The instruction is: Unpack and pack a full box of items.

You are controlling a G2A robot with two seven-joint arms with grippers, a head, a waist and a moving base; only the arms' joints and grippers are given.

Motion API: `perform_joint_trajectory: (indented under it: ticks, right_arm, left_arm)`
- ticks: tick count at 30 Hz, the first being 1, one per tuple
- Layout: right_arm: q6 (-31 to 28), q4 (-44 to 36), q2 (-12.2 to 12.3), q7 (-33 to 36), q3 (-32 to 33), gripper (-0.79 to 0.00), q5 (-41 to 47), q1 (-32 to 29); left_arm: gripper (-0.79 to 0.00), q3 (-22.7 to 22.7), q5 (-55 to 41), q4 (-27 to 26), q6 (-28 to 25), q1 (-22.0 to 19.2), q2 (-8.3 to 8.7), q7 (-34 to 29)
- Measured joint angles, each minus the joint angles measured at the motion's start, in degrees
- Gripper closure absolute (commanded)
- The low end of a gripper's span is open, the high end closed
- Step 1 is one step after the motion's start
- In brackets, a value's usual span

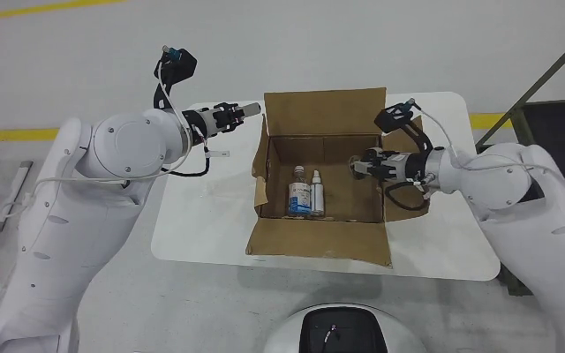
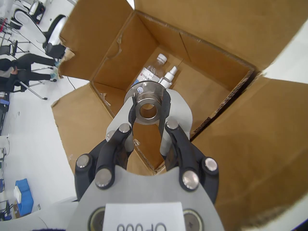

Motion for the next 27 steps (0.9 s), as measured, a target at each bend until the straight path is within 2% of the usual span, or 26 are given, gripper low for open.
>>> perform_joint_trajectory:
  ticks: [10, 15, 18, 24, 27]
  right_arm:
    - [-0.3, -0.3, 0.0, -0.4, 0.1, 0.0, -0.1, -0.2]
    - [0.7, -1.9, -0.5, -2.1, -4.3, 0.0, -3.5, 1.8]
    - [4.8, -1.8, -1.4, -3.1, -9.1, 0.0, -6.1, 4.6]
    - [17.6, 1.7, -4.1, -1.7, -22.8, 0.0, -20.9, 11.5]
    - [23.3, 5.5, -5.9, -1.9, -28.4, 0.0, -24.2, 13.8]
  left_arm:
    - [-0.785, 0.0, 0.0, 0.0, 0.0, 0.0, 0.0, 0.0]
    - [-0.785, 0.0, 0.0, 0.0, 0.0, 0.0, 0.0, 0.0]
    - [-0.785, 0.0, 0.0, 0.0, 0.0, 0.0, 0.0, 0.0]
    - [-0.785, 0.0, 0.0, 0.0, 0.0, 0.0, 0.0, 0.0]
    - [-0.785, 0.0, 0.0, 0.0, 0.0, 0.0, 0.0, 0.0]
